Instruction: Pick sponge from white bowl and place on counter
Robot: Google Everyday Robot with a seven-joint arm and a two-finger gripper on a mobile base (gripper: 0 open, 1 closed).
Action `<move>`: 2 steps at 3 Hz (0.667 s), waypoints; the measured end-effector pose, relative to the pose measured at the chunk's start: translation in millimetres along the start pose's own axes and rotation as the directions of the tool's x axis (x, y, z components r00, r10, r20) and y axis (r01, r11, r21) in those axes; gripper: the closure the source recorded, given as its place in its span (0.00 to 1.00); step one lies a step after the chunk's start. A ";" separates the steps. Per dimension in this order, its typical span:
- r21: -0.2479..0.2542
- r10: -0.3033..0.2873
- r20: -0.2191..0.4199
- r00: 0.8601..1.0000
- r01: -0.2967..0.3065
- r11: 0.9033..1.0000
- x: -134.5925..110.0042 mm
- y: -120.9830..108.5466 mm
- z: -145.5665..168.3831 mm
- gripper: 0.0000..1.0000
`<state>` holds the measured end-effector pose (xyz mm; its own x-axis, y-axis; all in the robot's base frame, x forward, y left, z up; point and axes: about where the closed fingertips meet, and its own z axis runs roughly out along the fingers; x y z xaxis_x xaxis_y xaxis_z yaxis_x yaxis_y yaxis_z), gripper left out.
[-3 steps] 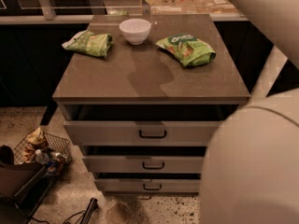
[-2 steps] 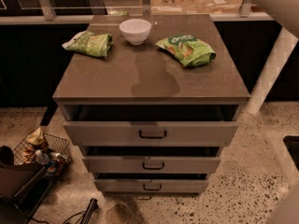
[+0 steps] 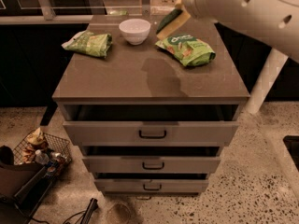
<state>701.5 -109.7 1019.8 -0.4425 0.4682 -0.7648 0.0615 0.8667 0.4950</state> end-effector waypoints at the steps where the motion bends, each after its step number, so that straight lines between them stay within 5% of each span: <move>1: 0.025 0.052 -0.137 0.989 -0.049 0.998 71.1 -34.1 19.3 1.00; 2: 0.002 0.072 -0.247 0.966 -0.074 0.997 127.5 -41.4 46.1 1.00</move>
Offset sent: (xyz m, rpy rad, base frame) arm -0.0205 0.0708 -0.2049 0.3191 0.3924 0.1868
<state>683.7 -77.9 882.8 -0.6445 0.4723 -0.6013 0.0958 0.8301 0.5494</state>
